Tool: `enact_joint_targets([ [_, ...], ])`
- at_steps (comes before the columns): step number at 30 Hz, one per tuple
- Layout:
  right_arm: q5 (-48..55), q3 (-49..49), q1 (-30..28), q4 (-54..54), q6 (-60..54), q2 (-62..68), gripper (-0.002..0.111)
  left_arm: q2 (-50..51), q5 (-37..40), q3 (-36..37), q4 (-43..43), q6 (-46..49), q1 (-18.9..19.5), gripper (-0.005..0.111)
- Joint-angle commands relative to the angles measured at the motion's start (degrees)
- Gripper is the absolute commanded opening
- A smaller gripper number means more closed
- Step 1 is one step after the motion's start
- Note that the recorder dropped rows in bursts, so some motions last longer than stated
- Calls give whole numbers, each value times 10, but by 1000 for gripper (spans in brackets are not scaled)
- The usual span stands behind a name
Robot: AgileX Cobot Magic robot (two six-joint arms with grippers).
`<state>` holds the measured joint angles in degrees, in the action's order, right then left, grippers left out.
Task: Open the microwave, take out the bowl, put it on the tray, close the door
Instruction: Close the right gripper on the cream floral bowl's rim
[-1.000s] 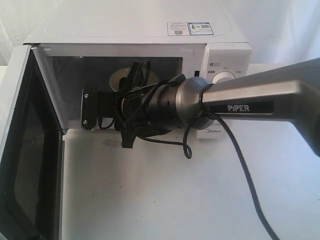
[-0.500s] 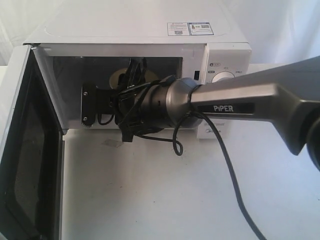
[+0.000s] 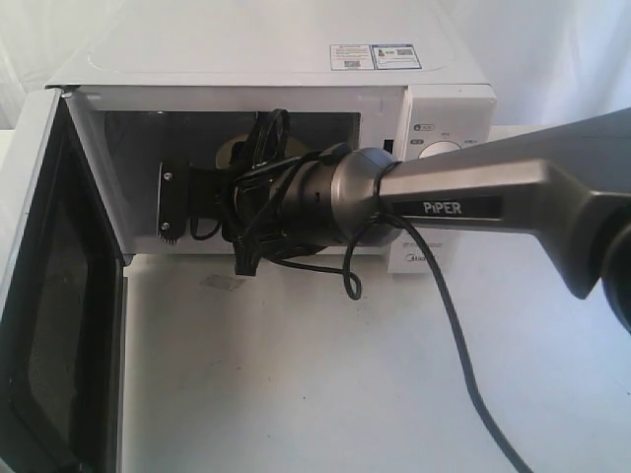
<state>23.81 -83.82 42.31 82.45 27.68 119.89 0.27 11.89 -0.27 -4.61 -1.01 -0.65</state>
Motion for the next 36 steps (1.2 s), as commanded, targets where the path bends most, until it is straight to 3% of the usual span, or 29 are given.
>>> enact_joint_targets([
  [1,-1,-2,-7,3,9,13,58,-3,1,3,-3,-2,0,0],
  [26,-1,-58,-19,24,73,56,57,-3,1,3,-3,-2,0,0],
  [29,3,-58,-19,24,73,56,50,-3,1,3,-3,-2,0,0],
  [36,8,-58,-17,16,73,56,11,-3,1,3,-3,-2,0,0],
])
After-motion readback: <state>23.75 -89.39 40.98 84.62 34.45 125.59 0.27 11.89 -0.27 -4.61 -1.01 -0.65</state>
